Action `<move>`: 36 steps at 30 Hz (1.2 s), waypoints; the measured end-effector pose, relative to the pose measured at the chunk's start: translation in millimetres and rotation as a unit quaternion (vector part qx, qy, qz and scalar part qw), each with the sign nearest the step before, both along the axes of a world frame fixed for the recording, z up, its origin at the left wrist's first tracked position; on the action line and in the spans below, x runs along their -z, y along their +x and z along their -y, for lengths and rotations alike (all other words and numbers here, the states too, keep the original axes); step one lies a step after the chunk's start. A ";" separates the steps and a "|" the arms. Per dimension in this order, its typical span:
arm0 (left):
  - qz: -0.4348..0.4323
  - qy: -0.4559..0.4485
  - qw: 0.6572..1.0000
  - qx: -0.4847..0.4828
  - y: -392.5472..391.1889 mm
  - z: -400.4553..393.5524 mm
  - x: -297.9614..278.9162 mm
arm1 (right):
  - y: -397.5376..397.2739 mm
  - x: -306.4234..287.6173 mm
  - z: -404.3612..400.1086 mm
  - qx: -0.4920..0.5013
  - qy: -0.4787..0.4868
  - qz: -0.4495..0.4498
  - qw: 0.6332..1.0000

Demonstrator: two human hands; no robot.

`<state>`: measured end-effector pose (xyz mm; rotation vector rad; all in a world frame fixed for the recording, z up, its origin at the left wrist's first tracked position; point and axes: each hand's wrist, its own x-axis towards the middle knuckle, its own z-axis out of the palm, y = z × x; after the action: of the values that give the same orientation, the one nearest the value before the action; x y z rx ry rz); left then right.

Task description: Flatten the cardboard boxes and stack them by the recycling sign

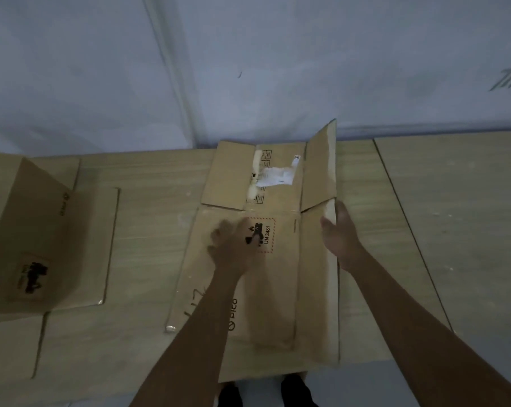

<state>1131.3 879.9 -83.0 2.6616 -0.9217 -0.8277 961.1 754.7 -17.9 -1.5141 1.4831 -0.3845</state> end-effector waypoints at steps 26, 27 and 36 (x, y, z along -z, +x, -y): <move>-0.164 -0.274 0.935 -0.153 86.9 -43.9 -1.0 | -69.2 10.4 -37.6 0.103 0.010 0.128 0.986; -0.174 -0.292 0.927 -0.160 79.9 -44.5 -8.3 | -80.0 2.2 -41.4 0.109 -0.003 0.122 0.986; -0.184 -0.402 0.890 -0.113 -22.4 12.7 -81.9 | -164.2 -70.9 -41.8 0.201 -0.132 0.135 0.961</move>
<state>1108.9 867.2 -1.1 1.7683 -0.6413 -0.6606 796.9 796.4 53.0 -1.2860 1.5571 -1.0253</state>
